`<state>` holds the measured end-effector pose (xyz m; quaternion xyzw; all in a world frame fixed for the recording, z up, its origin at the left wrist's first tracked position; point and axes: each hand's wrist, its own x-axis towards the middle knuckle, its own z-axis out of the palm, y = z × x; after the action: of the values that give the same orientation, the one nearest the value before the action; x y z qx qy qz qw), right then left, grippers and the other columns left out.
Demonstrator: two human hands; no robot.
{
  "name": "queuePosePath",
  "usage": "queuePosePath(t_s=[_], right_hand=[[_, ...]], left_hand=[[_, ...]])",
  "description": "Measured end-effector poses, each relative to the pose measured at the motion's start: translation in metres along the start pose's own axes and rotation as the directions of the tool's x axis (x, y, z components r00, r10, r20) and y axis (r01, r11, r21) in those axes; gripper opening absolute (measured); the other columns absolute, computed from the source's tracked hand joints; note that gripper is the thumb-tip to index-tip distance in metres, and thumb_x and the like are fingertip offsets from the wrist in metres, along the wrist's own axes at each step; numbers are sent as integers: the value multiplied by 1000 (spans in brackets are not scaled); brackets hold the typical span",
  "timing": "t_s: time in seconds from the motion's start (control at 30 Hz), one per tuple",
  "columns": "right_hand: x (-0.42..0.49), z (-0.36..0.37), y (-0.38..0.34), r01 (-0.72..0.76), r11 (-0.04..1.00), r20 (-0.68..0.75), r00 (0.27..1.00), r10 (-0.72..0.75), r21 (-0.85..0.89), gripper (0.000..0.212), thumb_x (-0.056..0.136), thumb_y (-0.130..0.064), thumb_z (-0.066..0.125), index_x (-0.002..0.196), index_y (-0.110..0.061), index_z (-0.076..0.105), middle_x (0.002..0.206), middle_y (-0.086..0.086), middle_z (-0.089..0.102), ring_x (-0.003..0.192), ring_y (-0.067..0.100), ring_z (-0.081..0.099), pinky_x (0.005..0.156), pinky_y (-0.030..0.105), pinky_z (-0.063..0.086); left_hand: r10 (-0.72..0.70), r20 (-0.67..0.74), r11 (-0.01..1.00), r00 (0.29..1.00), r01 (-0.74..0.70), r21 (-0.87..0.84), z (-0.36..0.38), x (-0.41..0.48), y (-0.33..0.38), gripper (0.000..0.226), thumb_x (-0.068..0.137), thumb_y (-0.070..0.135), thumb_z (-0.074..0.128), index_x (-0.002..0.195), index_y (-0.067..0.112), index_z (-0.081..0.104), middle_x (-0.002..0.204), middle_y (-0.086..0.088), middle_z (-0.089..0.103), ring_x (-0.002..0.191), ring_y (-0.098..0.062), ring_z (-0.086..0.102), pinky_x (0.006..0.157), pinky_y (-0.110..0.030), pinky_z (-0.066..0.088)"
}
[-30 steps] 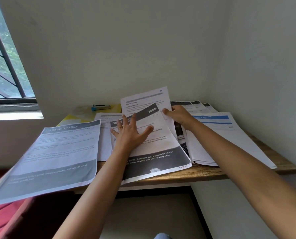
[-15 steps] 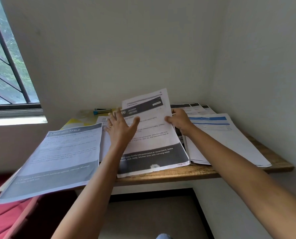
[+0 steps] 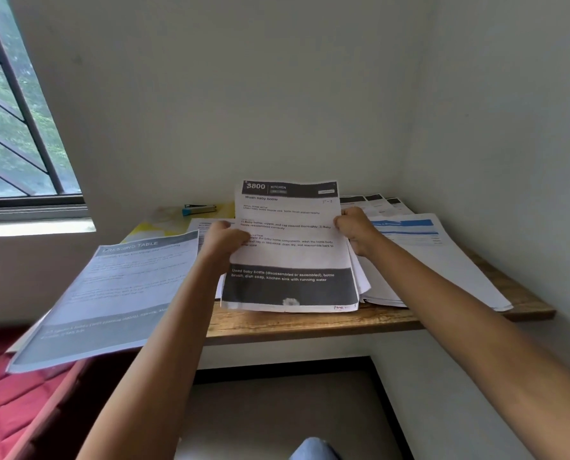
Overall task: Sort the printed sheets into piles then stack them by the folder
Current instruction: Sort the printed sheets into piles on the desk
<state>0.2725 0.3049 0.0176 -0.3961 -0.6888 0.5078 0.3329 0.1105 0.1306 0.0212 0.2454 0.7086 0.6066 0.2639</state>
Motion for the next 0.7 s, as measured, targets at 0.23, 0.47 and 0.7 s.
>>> queuePosePath(t_s=[0.23,0.47,0.7], right_hand=[[-20,15,-2,59,958,10,998,-59,-282,31,90,2,40,119,3,50,114,16,56,102,28,56,81,33,49],[-34,36,11,218,648,166,976,-142,-729,42,92,-7,48,132,2,38,136,22,35,119,33,44,87,33,43],[-23,33,27,368,467,387,920,-59,-804,37,101,-25,32,128,-3,47,145,14,37,142,36,15,117,46,13]], left_hand=[[76,-77,960,994,-52,277,-18,-16,3,41,75,-12,60,109,7,45,116,-16,59,98,-33,63,83,-49,57],[189,-97,769,977,-86,633,-18,-36,-8,40,84,-2,55,122,0,42,119,-14,51,104,-28,53,69,-30,48],[267,162,452,950,-272,849,-7,-34,-14,60,95,32,55,144,3,33,151,-17,32,140,-33,26,117,-41,19]])
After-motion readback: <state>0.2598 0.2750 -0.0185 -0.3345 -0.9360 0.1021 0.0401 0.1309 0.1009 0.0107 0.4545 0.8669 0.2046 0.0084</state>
